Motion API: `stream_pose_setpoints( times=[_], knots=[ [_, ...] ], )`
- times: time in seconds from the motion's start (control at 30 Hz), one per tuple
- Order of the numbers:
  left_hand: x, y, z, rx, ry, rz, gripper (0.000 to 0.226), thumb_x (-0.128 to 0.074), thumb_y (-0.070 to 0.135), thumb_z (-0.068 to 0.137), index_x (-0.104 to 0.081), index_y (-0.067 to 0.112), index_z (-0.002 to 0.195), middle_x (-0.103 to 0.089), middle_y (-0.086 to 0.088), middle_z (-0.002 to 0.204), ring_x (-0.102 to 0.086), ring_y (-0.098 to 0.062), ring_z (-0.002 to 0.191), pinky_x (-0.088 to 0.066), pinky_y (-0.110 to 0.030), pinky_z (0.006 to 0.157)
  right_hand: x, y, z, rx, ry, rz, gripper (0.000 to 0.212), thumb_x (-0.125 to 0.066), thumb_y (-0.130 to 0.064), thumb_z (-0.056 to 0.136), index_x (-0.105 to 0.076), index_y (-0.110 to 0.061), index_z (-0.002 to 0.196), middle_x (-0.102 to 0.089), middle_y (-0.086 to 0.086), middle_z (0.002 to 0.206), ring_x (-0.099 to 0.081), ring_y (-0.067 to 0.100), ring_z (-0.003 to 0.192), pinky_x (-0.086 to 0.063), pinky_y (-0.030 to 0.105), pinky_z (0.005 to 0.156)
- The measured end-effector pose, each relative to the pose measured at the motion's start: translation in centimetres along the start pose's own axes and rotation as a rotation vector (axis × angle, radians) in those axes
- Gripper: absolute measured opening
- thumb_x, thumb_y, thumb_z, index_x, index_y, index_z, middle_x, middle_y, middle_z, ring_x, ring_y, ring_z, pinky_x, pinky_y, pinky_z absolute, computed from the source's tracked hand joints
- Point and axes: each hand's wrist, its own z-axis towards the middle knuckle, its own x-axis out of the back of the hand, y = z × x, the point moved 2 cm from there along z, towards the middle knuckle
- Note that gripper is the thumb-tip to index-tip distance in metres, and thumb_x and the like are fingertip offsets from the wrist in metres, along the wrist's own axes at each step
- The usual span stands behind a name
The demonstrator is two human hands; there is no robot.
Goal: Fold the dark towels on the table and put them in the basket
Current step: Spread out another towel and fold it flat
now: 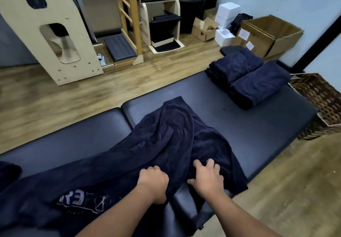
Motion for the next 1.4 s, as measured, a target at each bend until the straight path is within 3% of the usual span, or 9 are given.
stream_pose_setpoints(
  times=[0.23,0.4,0.53,0.63,0.77,0.9,1.03,1.23,1.4],
  knots=[
    [5.3,-4.3,1.7,0.29,0.227,-0.701,0.012,-0.056,0.026,0.075,-0.052,0.015,0.079,-0.067,-0.01,0.097,-0.065,-0.034,0.091,-0.054,-0.035,0.077,3.7,4.8,5.3,0.05,0.12,-0.066,0.027,-0.056,-0.033,0.096,-0.054,-0.026,0.122,-0.044,0.004,0.124,-0.043,0.03,0.116,-0.047,0.042,0.086],
    [8.3,-9.5,1.7,0.562,0.56,-1.052,0.012,-0.052,0.021,0.088,-0.05,0.009,0.086,-0.061,-0.01,0.091,-0.057,-0.032,0.084,-0.045,-0.038,0.07,7.0,8.9,8.0,-0.14,0.062,-0.128,0.025,-0.05,-0.023,0.093,-0.057,-0.024,0.117,-0.044,0.008,0.128,-0.041,0.035,0.121,-0.044,0.047,0.096],
    [7.8,-8.5,1.3,0.459,0.446,-0.952,0.036,-0.055,0.056,0.093,-0.056,0.02,0.094,-0.066,-0.007,0.103,-0.063,-0.033,0.1,-0.051,-0.04,0.081,8.4,6.9,8.7,-0.099,0.039,-0.039,0.027,-0.055,-0.03,0.081,-0.064,-0.027,0.106,-0.046,0.006,0.13,-0.039,0.034,0.121,-0.041,0.047,0.098],
    [7.1,-6.2,0.5,0.447,0.293,-0.775,0.077,-0.058,0.087,0.067,-0.053,0.021,0.106,-0.063,-0.002,0.107,-0.064,-0.03,0.104,-0.05,-0.039,0.077,8.8,2.9,9.1,0.094,0.123,0.049,0.042,-0.056,-0.037,0.085,-0.059,-0.028,0.126,-0.049,0.006,0.136,-0.043,0.032,0.123,-0.044,0.046,0.097],
    [6.0,-4.2,-0.5,0.434,0.222,-0.493,0.048,-0.068,0.046,0.076,-0.042,0.017,0.104,-0.062,-0.003,0.105,-0.064,-0.03,0.097,-0.048,-0.037,0.073,8.7,-2.9,9.1,0.411,0.01,0.144,0.069,-0.066,-0.036,0.091,-0.029,-0.029,0.15,-0.06,0.006,0.121,-0.06,0.029,0.109,-0.052,0.041,0.085],
    [5.7,-5.9,-2.4,0.524,0.097,-0.607,0.023,-0.055,0.019,0.078,-0.048,0.016,0.099,-0.059,-0.003,0.103,-0.061,-0.028,0.096,-0.049,-0.036,0.076,8.5,-7.3,7.8,0.595,-0.139,0.189,0.111,-0.067,-0.02,0.088,0.017,-0.061,0.148,-0.065,0.001,0.081,-0.062,0.02,0.074,-0.049,0.036,0.066],
    [5.4,-9.5,-5.3,0.651,0.001,-0.804,0.028,-0.055,0.017,0.074,-0.056,0.017,0.102,-0.059,0.0,0.099,-0.064,-0.022,0.084,-0.06,-0.038,0.073,8.3,-10.7,8.3,0.647,-0.16,0.033,0.059,-0.06,-0.025,0.086,-0.041,-0.05,0.136,-0.069,0.002,0.11,-0.065,0.027,0.096,-0.055,0.038,0.079],
    [6.1,-16.2,-7.4,0.889,0.641,-0.503,0.016,-0.058,0.01,0.081,-0.047,0.013,0.092,-0.053,-0.01,0.1,-0.055,-0.035,0.098,-0.042,-0.039,0.071,11.6,-16.8,8.9,0.663,0.155,0.141,0.027,-0.056,-0.024,0.091,-0.053,-0.029,0.117,-0.068,0.007,0.105,-0.063,0.036,0.1,-0.046,0.037,0.07],
    [7.1,-19.7,-8.3,0.978,1.128,-0.234,0.035,-0.073,0.018,0.086,-0.055,0.008,0.113,-0.05,-0.017,0.103,-0.051,-0.038,0.089,-0.041,-0.045,0.064,13.2,-22.0,11.0,0.746,0.039,0.396,0.081,-0.065,-0.028,0.096,-0.015,-0.031,0.159,-0.034,0.003,0.16,-0.045,0.029,0.137,-0.043,0.042,0.106]
  ],
)
